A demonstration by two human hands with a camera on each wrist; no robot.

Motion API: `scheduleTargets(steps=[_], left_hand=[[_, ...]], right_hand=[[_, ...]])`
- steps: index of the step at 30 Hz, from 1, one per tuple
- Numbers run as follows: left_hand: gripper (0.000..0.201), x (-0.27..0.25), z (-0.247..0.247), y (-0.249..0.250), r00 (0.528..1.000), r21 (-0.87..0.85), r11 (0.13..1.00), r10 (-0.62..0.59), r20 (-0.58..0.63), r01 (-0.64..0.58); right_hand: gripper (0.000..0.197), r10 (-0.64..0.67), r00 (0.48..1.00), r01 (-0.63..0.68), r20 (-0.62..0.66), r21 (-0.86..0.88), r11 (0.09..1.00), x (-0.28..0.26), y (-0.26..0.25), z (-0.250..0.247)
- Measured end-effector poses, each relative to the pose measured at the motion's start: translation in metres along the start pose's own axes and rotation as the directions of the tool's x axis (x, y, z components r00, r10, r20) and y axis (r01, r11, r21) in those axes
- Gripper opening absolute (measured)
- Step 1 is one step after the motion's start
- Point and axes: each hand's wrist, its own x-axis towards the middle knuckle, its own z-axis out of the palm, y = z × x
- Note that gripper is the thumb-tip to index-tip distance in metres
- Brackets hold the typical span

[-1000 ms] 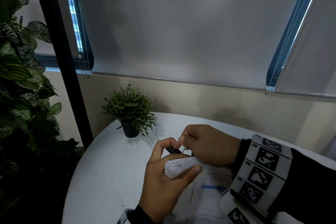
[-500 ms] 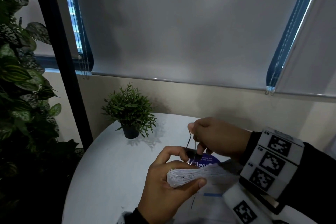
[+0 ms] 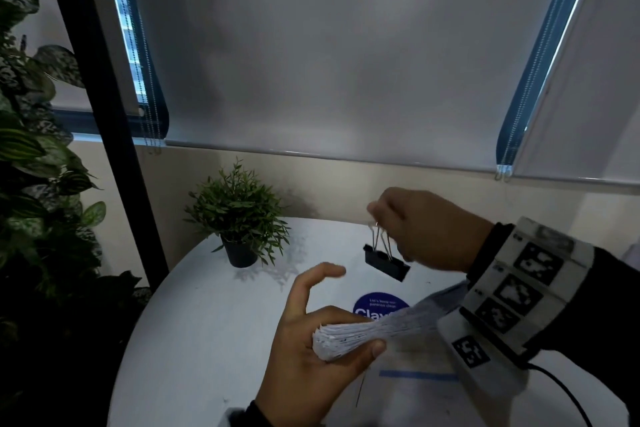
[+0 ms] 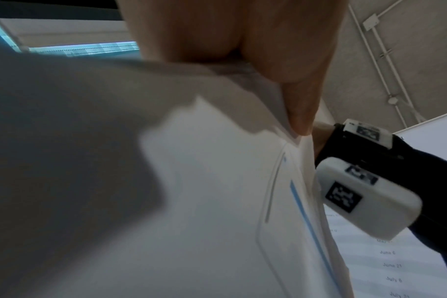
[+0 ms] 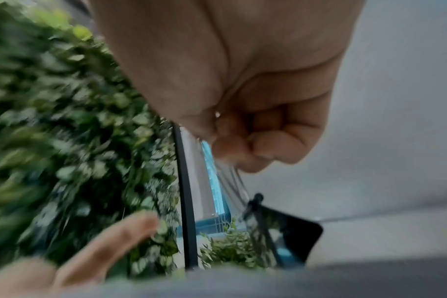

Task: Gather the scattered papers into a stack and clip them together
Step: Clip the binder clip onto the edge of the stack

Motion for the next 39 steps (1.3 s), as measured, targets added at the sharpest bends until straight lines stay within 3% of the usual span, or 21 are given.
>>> scheduleTargets(steps=[3,9,13,18,22,26,29,31,33,36,39], left_hand=[[0.031,0.001,0.002,0.002,1.0,0.008,1.0,0.004,0.002,-0.004],[0.019,0.0,0.002,0.002,0.997,0.016,0.998,0.066,0.041,-0.067],[0.024,0.0,0.002,-0.002,0.998,0.044,0.998,0.046,0.049,-0.048],[0.027,0.001,0.002,-0.001,0.999,-0.01,0.999,-0.032,0.018,0.032],[0.022,0.003,-0.002,-0.003,0.997,-0.057,0.996,-0.071,0.002,0.071],[0.021,0.004,-0.004,-0.006,0.997,-0.063,0.995,-0.074,-0.033,0.072],[0.015,0.004,-0.002,-0.003,0.997,-0.077,0.995,-0.072,-0.037,0.069],[0.032,0.004,-0.001,-0.001,0.998,-0.146,0.987,-0.068,0.001,0.068],[0.047,0.003,0.0,0.002,0.996,-0.202,0.976,-0.078,0.042,0.084],[0.044,0.003,-0.001,0.004,0.997,-0.146,0.986,-0.079,0.02,0.081],[0.05,0.004,-0.002,0.004,0.994,-0.172,0.979,-0.112,-0.001,0.11]], right_hand=[[0.034,-0.021,0.999,0.028,0.047,-0.163,0.986,-0.007,-0.008,0.011],[0.034,-0.067,0.991,0.099,0.119,-0.281,0.955,-0.004,-0.009,0.026],[0.039,-0.066,0.992,0.092,0.109,-0.254,0.963,-0.003,-0.006,0.027],[0.036,-0.111,0.994,0.11,0.001,-0.161,0.981,-0.003,-0.01,0.011],[0.039,-0.098,0.994,0.103,-0.042,0.158,0.982,-0.008,-0.012,-0.009],[0.034,-0.119,0.99,0.047,0.075,0.623,0.781,-0.023,-0.01,-0.011],[0.032,-0.154,0.967,-0.065,0.202,0.783,0.619,-0.03,-0.011,0.001],[0.033,-0.138,0.951,-0.147,0.278,0.796,0.587,-0.031,-0.013,0.014],[0.034,-0.088,0.962,-0.137,0.258,0.736,0.663,-0.029,-0.011,0.027],[0.029,-0.081,0.992,0.027,0.094,0.47,0.882,-0.024,-0.005,0.032],[0.025,-0.114,0.983,0.042,0.146,0.423,0.905,-0.019,-0.001,0.029]])
